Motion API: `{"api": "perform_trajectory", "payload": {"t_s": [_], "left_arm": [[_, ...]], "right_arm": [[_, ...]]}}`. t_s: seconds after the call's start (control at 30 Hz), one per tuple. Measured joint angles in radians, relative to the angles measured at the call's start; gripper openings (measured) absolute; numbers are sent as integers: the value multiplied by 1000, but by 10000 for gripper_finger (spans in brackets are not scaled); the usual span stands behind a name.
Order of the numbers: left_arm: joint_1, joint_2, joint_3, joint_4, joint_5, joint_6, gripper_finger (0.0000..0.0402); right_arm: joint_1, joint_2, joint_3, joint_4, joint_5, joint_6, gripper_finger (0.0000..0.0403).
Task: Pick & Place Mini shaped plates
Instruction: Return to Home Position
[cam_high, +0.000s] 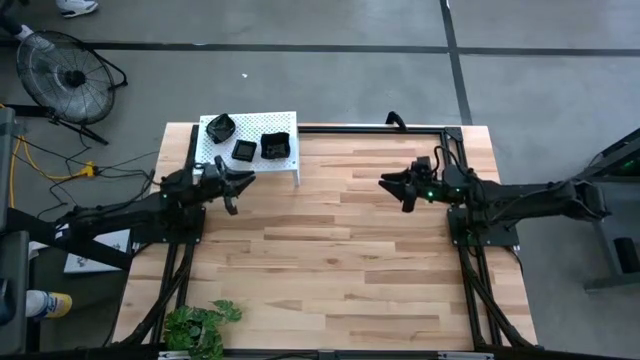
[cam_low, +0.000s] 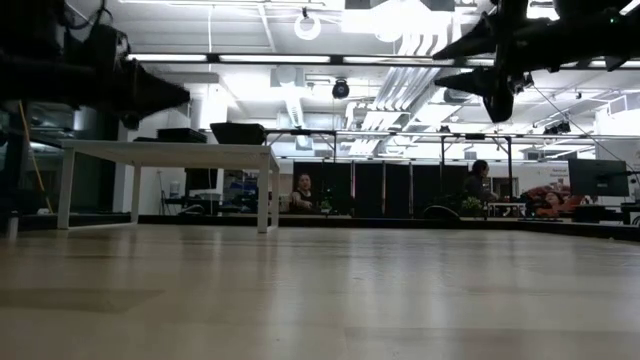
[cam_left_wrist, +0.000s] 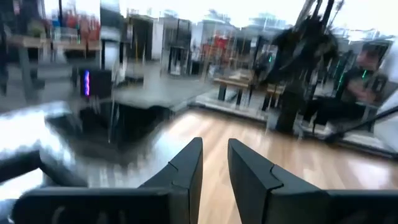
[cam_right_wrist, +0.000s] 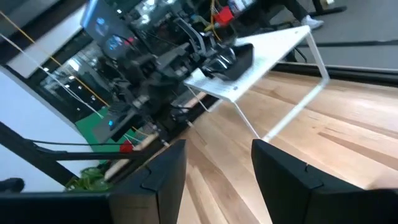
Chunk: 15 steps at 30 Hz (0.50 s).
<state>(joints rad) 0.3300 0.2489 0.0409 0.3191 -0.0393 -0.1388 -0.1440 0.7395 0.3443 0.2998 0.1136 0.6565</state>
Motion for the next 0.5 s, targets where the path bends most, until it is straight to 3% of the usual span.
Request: {"api": "perform_trajectory", "payload": {"t_s": [0.23,0.5], "left_arm": [[-53,3,-25,25,-54,-10,73],[-63,3,-27,29,-72,2,73]], "right_arm": [[81,0,0,25,90,-2,176],[91,-23,0,27,65,-9,170]]}}
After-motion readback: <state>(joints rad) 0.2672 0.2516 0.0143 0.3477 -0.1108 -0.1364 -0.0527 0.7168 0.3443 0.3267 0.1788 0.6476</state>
